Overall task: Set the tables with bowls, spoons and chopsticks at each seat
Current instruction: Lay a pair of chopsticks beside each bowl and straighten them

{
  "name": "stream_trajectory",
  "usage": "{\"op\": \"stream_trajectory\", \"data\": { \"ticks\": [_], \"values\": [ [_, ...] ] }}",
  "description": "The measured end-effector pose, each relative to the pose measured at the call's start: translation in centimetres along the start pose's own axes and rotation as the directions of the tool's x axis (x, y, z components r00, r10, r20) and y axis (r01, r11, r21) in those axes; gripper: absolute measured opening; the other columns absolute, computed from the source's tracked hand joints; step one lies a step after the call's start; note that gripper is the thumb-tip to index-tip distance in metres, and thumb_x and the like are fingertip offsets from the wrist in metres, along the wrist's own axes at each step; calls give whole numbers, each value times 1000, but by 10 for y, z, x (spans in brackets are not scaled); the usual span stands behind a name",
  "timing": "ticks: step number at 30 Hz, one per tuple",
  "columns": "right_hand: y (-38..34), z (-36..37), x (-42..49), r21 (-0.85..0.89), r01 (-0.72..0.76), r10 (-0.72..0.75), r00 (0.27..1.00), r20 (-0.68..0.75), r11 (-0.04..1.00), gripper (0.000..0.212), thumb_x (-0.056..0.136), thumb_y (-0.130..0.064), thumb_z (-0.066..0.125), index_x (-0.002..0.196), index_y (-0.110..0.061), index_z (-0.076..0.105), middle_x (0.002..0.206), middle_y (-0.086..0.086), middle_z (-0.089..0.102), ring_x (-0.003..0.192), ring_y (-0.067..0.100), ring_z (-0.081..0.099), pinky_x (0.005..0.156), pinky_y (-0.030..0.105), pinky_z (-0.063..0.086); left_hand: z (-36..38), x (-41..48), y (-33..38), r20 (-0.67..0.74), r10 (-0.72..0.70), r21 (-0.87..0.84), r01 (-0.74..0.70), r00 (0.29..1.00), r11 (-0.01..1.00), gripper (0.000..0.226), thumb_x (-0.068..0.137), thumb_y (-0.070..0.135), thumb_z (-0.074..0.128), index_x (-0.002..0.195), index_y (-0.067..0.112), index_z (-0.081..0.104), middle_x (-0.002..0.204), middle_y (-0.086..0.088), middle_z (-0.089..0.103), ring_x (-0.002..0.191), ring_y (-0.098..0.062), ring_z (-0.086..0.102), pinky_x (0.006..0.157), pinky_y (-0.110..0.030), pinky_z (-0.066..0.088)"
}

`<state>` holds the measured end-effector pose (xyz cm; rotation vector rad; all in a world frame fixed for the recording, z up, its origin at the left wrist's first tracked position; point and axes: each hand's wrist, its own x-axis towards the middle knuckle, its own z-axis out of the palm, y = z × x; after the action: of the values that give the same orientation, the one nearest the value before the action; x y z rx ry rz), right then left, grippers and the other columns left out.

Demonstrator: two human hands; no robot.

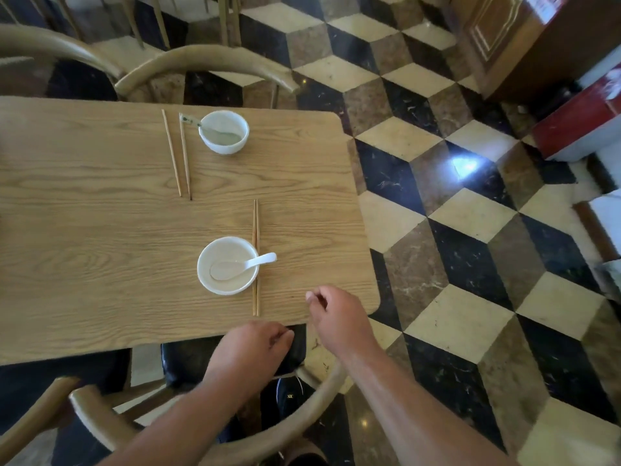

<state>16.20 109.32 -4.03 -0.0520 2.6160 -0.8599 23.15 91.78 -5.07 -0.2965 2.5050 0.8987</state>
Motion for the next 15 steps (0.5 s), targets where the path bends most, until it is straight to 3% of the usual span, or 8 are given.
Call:
{"op": "stream_trajectory", "data": {
  "ticks": [3, 5, 7, 9, 12, 15],
  "values": [
    [11, -46, -26, -15, -60, 58, 991, -117, 998, 34, 111, -44, 51, 95, -21, 69, 80, -5, 68, 72, 14, 65, 63, 40, 54, -22, 5, 58, -3, 143, 40, -142, 990, 989, 34, 104, 57, 52, 121, 40, 76, 111, 18, 79, 98, -9, 73, 77, -28, 53],
    [21, -76, -40, -52, -99, 88, 979, -186, 994, 28, 110, -46, 52, 106, -25, 70, 96, -8, 71, 85, 13, 68, 72, 38, 58, -35, 12, 94, 1, 216, 64, -215, 976, 974, 41, 103, 59, 53, 136, 41, 69, 133, 14, 74, 117, -16, 70, 87, -31, 51],
    [32, -109, -55, -78, -114, 92, 965, -244, 990, 29, 108, -50, 54, 123, -30, 68, 115, -9, 71, 103, 12, 68, 83, 32, 58, -44, 18, 131, 25, 288, 105, -289, 957, 952, 50, 101, 64, 53, 146, 45, 59, 142, 10, 69, 122, -18, 66, 91, -34, 50],
    [45, -143, -71, -149, -128, 80, 953, -291, 981, 47, 105, -59, 52, 143, -33, 59, 135, -7, 66, 123, 15, 62, 99, 34, 54, -47, 21, 168, 35, 366, 157, -367, 930, 917, 62, 97, 71, 52, 154, 45, 48, 153, 8, 60, 133, -20, 59, 102, -40, 51],
    [63, -195, -92, -236, -181, 92, 934, -345, 955, 73, 100, -77, 37, 158, -34, 37, 159, -3, 51, 148, 23, 45, 119, 44, 43, -46, 21, 221, 39, 474, 283, -464, 880, 839, 86, 90, 84, 45, 164, 41, 33, 172, 8, 39, 156, -21, 36, 125, -46, 36],
    [88, -238, -109, -194, -227, 140, 914, -380, 954, 95, 89, -92, 20, 163, -33, 27, 169, -1, 40, 158, 27, 33, 128, 47, 32, -34, 20, 264, 61, 490, 353, -478, 869, 804, 102, 81, 98, 32, 166, 44, 24, 176, 10, 28, 162, -21, 26, 130, -51, 26]
  ]
}}
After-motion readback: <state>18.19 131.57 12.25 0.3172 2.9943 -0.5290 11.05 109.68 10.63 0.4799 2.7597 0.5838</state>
